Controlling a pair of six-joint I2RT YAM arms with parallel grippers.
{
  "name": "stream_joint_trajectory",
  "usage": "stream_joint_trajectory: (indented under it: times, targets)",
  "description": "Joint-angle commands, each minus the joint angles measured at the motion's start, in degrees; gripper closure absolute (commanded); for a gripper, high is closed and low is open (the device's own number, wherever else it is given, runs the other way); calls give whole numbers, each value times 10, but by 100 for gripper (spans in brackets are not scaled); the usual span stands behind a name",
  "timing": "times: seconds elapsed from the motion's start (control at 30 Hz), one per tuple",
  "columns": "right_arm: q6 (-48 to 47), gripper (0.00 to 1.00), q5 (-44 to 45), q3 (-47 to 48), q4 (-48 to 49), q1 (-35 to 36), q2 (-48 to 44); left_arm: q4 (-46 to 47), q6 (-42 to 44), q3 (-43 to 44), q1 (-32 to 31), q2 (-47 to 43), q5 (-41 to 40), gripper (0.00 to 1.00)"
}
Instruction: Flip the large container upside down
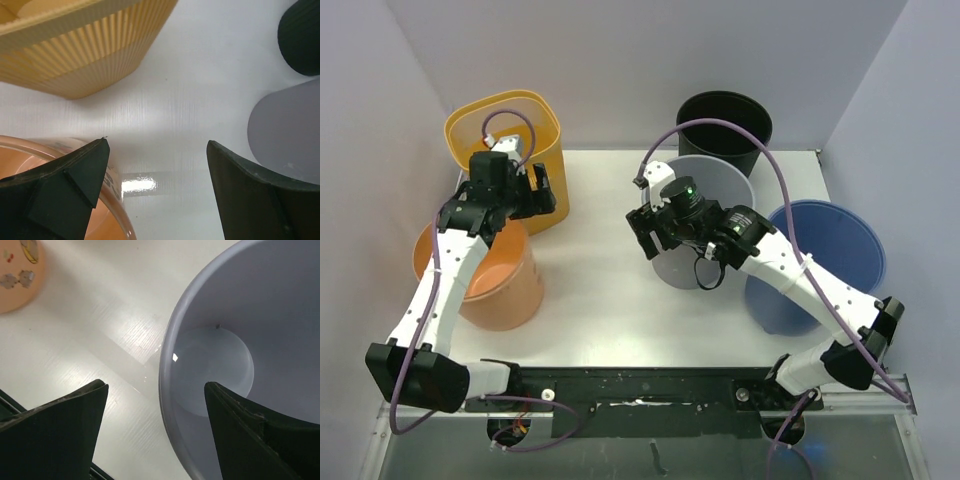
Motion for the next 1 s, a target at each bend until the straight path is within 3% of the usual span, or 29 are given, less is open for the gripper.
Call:
stream_joint_trajectory:
  times: [0.0,0.13,0.27,0.37,0.63,0.83,0.97]
  targets:
    - [6,25,27,-2,8,1,4,-50,4,25,25,-23,-4,20]
    - [26,45,49,-9,13,0,24,5,-25,66,23,-42,66,20]
    - [44,78,22,-2,39,1,42,45,-68,68,17,-27,119,20]
    - [70,99,4,11,86,3,52,71,-96,72,16,-18,115,20]
    - [149,100,-120,32,315,4,65,84,-145,136,17,8,79,20]
    - [269,100,-207,-78,550,-19,34,90,-146,155,17,-13,54,20]
    - [371,100,-209,-179,666,-47,9,88,-143,158,17,-14,53,20]
